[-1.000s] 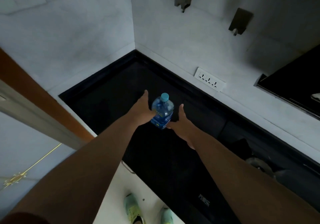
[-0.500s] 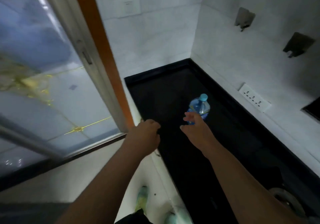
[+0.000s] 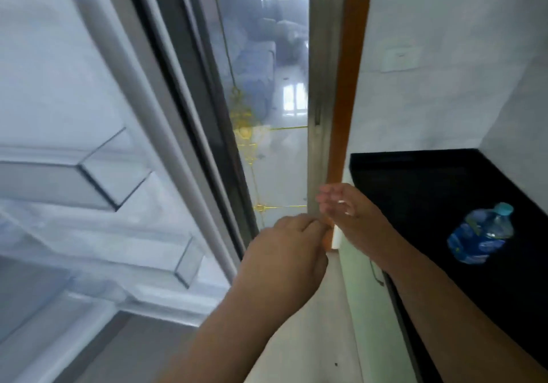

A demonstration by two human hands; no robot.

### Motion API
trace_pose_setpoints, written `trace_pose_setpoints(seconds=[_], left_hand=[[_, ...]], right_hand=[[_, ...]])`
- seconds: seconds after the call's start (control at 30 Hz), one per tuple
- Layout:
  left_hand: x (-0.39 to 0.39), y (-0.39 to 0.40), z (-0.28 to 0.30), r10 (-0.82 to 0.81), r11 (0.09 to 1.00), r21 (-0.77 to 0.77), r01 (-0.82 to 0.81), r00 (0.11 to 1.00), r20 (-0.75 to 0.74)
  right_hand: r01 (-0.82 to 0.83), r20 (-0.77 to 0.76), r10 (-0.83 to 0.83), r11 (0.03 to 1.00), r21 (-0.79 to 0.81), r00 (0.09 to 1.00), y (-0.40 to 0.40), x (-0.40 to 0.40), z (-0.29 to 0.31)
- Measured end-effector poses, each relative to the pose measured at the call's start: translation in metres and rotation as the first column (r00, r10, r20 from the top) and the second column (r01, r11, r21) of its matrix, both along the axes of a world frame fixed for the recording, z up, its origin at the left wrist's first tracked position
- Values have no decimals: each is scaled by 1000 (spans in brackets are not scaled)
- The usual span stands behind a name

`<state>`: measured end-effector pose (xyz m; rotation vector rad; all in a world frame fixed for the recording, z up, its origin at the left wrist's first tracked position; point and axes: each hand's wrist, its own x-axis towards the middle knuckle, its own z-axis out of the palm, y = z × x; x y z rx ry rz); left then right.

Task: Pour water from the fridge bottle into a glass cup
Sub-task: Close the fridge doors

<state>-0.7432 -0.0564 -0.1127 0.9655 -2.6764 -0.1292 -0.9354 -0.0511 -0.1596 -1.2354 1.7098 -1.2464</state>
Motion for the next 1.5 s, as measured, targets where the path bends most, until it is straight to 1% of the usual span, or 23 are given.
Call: trace_pose_setpoints(seconds=[0.07, 0.13, 0.23, 0.27, 0.3, 0.37, 0.4, 0.43, 0.53, 0.63, 0.7, 0.8, 0.87, 0.93, 0.97, 1.0, 1.03, 1.1, 1.13, 1.2, 1.33, 1.43, 1.5], left_hand=[[37, 16, 12, 18, 1000, 13, -17, 995, -103], [78, 25, 15, 83, 996, 40, -78, 982, -168], [142, 19, 5, 172, 982, -34, -185, 957, -232], [159, 14, 0, 221, 969, -58, -239, 950, -219], [174, 9, -5, 285, 953, -55, -298, 944, -169], [193, 1, -13, 382, 924, 6, -382, 924, -11], [199, -1, -18, 388, 920, 38, -390, 920, 45], [204, -2, -22, 370, 926, 57, -373, 927, 63], [215, 0, -31, 323, 945, 53, -323, 946, -4], [228, 8, -34, 350, 935, 83, -344, 934, -73], [240, 19, -36, 372, 928, 68, -366, 922, -109], [263, 36, -39, 425, 905, 88, -417, 894, -138], [282, 50, -40, 480, 876, 122, -466, 868, -130], [302, 65, -39, 541, 838, 171, -518, 828, -145], [310, 72, -39, 566, 822, 187, -539, 808, -161], [322, 82, -38, 601, 797, 194, -571, 780, -175], [333, 90, -36, 627, 778, 203, -595, 759, -176], [350, 98, -35, 632, 772, 228, -593, 754, -180], [360, 104, -35, 656, 752, 249, -610, 731, -190], [375, 120, -30, 729, 682, 305, -664, 648, -220], [398, 163, -19, 832, 553, 419, -720, 452, -322], [417, 192, -10, 840, 529, 450, -719, 369, -397], [431, 201, -5, 840, 515, 475, -713, 311, -445]], right_hand=[[-67, -47, 64, 996, -61, 997, 0, 33, 14], [-108, -61, 103, 991, -82, 993, 5, 67, 31], [-160, -79, 154, 985, -62, 985, 12, 111, 53], [-168, -93, 162, 984, -57, 982, 14, 123, 59], [-163, -118, 156, 985, -51, 981, 15, 135, 64], [-133, -151, 127, 991, -29, 980, 17, 159, 75], [-120, -158, 116, 993, -17, 981, 18, 171, 79], [-105, -159, 104, 994, 0, 982, 21, 183, 83], [-50, -173, 52, 999, 17, 984, 32, 208, 87], [6, -199, -5, 1000, 2, 980, 45, 217, 89], [6, -211, -10, 1000, -19, 978, 54, 220, 93], [-41, -221, 16, 993, -108, 975, 63, 229, 105], [-48, -178, 10, 976, -214, 984, 69, 240, 114], [-77, -128, 39, 948, -309, 991, 76, 252, 123], [-122, -124, 87, 943, -311, 989, 81, 258, 128], [-203, -154, 164, 937, -284, 974, 84, 267, 129], [-272, -222, 218, 929, -252, 950, 87, 278, 126], [-307, -352, 209, 917, -253, 913, 94, 298, 115], [-323, -405, 192, 902, -286, 894, 98, 310, 110], [-365, -472, 174, 862, -351, 864, 105, 336, 105], [-466, -519, 185, 740, -485, 835, 107, 388, 99], [-534, -501, 262, 655, -535, 825, 107, 428, 92], [-590, -516, 319, 603, -537, 795, 107, 455, 91]])
